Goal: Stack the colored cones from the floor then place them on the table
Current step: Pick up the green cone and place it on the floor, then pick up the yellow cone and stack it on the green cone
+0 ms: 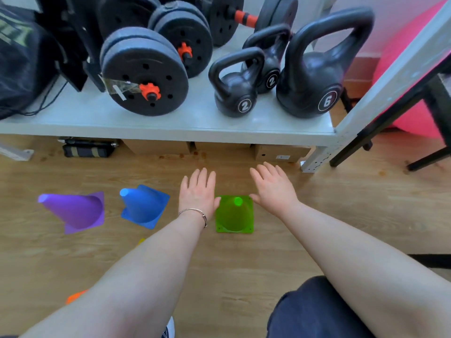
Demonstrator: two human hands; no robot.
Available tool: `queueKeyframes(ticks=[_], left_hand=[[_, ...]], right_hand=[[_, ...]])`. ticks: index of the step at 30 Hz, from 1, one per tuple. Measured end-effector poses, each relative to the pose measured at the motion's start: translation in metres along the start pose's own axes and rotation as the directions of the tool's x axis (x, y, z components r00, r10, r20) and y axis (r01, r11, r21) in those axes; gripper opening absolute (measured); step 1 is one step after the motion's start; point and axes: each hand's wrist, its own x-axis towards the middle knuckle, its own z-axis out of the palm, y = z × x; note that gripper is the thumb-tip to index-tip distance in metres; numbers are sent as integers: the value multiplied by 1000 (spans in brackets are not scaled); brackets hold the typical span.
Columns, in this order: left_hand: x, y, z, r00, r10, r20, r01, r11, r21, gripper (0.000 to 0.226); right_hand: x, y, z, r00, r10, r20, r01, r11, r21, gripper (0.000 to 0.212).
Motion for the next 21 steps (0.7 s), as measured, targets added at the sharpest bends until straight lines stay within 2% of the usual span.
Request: queueKeyframes(ticks=[4, 8, 11, 16, 21], left_hand=[[-13, -17, -18, 997, -79, -16, 79, 996, 31, 75], [-28, -52, -29, 991, -129, -41, 131, 990, 45, 72], [-45, -81, -32, 972, -230, -42, 232, 971, 57, 71], [-89, -128, -23, 916, -399, -42, 401, 913, 72, 73], [-143, -169, -1, 822, -566, 58, 564, 824, 58, 64]], right_hand=[[-1, -19, -17, 998, -5, -67, 4, 1000, -7, 77], [9, -42, -25, 996, -32, -82, 30, 999, -20, 75], [21, -66, -32, 994, -81, -77, 81, 997, -9, 75], [30, -120, -37, 977, -212, -31, 213, 977, 3, 73], [29, -175, -24, 928, -372, 26, 372, 928, 10, 71]])
